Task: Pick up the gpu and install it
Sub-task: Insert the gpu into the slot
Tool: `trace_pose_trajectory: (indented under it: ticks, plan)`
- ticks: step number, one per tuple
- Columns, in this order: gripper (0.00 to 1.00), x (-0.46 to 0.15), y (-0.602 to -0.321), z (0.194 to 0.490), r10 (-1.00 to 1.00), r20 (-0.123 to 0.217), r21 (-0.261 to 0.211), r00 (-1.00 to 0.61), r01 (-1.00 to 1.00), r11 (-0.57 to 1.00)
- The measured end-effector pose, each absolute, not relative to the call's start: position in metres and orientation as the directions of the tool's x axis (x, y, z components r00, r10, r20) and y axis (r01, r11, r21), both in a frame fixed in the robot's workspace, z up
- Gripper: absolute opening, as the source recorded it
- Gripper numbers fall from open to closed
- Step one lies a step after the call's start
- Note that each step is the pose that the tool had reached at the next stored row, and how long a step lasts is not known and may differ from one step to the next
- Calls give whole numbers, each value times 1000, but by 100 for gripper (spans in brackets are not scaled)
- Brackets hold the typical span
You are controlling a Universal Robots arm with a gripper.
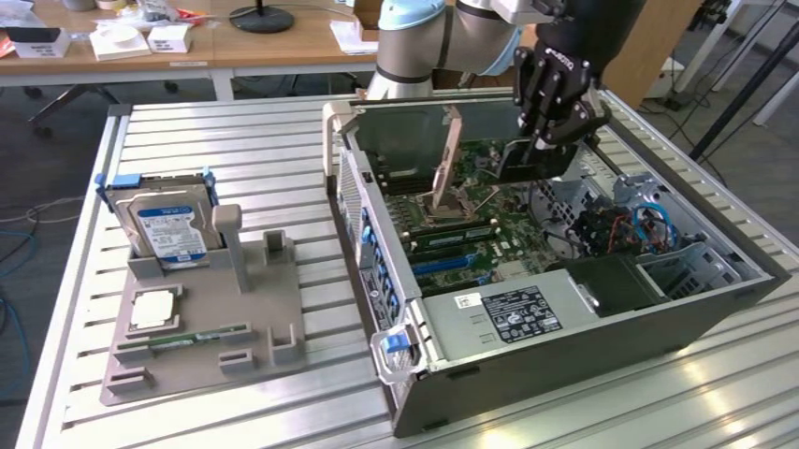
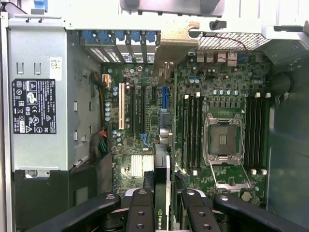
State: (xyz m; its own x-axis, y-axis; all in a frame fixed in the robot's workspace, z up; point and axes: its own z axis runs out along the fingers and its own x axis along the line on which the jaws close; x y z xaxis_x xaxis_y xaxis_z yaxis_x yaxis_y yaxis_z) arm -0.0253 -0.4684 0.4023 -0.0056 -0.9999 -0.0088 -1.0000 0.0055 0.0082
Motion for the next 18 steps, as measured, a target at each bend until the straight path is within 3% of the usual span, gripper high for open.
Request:
trace_pose_trajectory:
  ticks: [18]
  plan:
    - [26, -26, -468, 378, -1000, -10, 3, 20, -1000, -20]
